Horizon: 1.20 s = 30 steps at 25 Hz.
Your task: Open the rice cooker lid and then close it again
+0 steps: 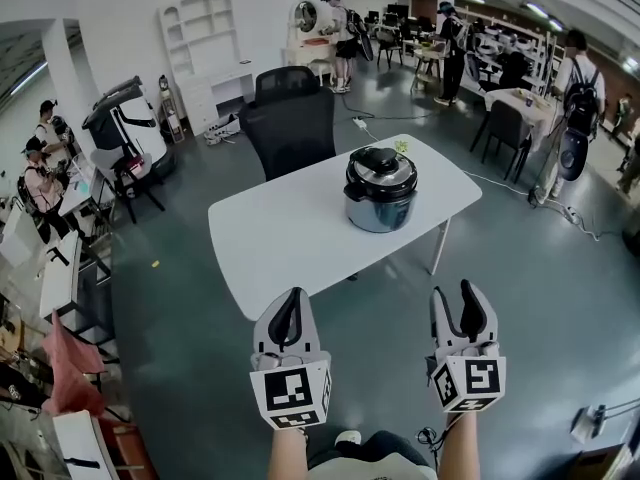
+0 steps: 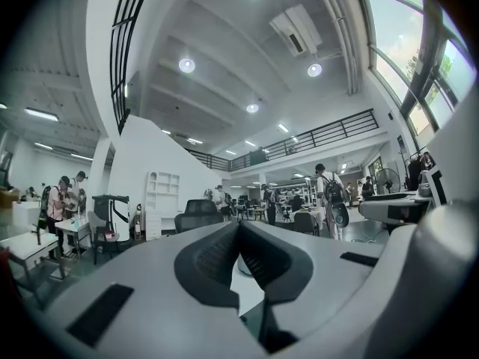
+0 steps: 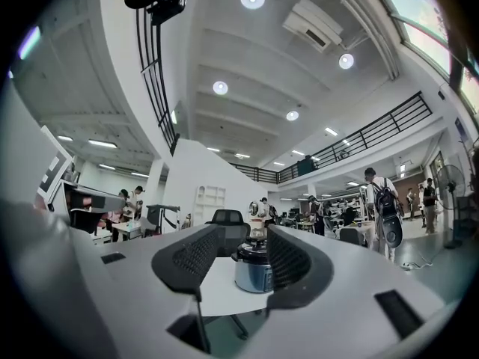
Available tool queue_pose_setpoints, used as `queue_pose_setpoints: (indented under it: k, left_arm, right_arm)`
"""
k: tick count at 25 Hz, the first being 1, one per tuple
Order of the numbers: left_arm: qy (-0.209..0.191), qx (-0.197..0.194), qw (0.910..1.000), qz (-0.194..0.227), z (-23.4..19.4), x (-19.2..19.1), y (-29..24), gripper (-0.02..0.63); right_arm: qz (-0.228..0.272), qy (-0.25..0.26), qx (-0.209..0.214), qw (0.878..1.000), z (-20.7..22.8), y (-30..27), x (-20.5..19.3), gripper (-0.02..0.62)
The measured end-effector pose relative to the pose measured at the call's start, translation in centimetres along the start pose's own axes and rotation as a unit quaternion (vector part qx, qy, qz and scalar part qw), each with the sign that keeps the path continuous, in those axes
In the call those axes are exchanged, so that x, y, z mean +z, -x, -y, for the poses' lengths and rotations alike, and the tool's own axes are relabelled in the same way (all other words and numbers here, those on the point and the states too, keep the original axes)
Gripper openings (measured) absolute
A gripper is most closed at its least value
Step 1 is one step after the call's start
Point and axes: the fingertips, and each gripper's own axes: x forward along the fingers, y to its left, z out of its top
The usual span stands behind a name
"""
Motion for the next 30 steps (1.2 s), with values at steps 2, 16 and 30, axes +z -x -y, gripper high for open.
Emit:
queue_pose_setpoints:
  k: [2,16,30]
  left_arm:
    - [0.0,-0.003,1.0,-0.001,-1.0,-0.2,-1.2,0.014]
    - [-0.001,0.001,0.9998,-0.018,-2.2,-2.3,-11.2,0.014]
    - [-0.002,0.053,0.9985,-0.015,-0.6,0.6,-33.4,0.014]
  right_arm:
    - [-0.001,-0.001,-0.002,1.0,-0.5,-1.3,-0.4,0.219]
    - [-0.008,-0.03,0.01,0.999,2.7,-11.1,-3.2,0.225]
    - [-0.013,-0.016,0.067,0.998,13.2,-33.6,-2.8,0.245]
